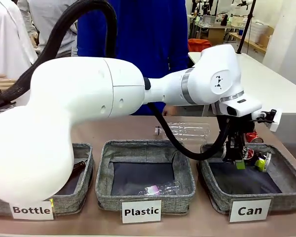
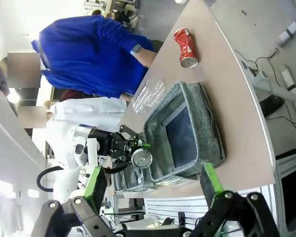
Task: Sort the can waste into the basket.
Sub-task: Pick up the can waste from the table and place it in the right Fabric basket.
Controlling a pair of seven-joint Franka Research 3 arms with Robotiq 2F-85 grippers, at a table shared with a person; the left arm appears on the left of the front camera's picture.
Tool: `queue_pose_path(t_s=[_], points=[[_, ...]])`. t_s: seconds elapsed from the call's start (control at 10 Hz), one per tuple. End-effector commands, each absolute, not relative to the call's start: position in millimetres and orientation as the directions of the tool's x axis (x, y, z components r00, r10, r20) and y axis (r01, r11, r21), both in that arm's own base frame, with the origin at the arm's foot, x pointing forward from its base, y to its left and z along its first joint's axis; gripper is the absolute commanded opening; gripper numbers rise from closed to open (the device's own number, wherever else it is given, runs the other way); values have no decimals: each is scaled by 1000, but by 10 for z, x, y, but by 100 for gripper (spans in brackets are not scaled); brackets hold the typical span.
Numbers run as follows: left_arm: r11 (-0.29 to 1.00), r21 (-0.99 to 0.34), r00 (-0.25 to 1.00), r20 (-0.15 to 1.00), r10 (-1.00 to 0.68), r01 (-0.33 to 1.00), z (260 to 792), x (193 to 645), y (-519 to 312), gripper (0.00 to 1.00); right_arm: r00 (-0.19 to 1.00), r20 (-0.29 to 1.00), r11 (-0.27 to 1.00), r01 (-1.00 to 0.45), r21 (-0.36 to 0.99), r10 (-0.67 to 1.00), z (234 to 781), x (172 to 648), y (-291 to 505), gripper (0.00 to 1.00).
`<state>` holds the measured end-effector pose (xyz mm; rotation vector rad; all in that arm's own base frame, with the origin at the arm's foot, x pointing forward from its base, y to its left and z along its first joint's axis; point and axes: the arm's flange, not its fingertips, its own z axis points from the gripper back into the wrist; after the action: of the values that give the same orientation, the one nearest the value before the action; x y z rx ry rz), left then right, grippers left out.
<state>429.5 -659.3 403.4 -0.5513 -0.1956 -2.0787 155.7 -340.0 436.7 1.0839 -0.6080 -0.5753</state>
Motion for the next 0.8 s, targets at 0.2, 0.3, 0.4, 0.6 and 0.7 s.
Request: queue_pose_path(t_s=[0.2, 0.3, 0.4, 0.6, 0.7], points=[[-526, -64, -450, 437, -779, 848, 4173, 4416, -6688, 100, 697, 156, 350, 143, 926, -699, 4388, 1546, -3345, 100], [-535, -94, -445, 446, -777, 840, 4214, 4412, -6631, 100, 697, 156, 350, 143, 926, -699, 4388, 1546, -3345, 100], [-527, -88, -442, 438, -783, 846, 4287, 4412, -6532, 100, 697, 156, 350, 143, 926, -699, 4388, 1546, -3345, 100], [-476, -225, -360, 412, -837, 850, 4593, 4388, -6121, 100, 701, 169, 358, 131, 925, -693, 4367, 1557, -3400, 100], [-434, -308, -307, 384, -871, 846, 4810, 4345, -5746, 100, 723, 165, 374, 137, 917, -671, 4375, 1734, -3269, 100]])
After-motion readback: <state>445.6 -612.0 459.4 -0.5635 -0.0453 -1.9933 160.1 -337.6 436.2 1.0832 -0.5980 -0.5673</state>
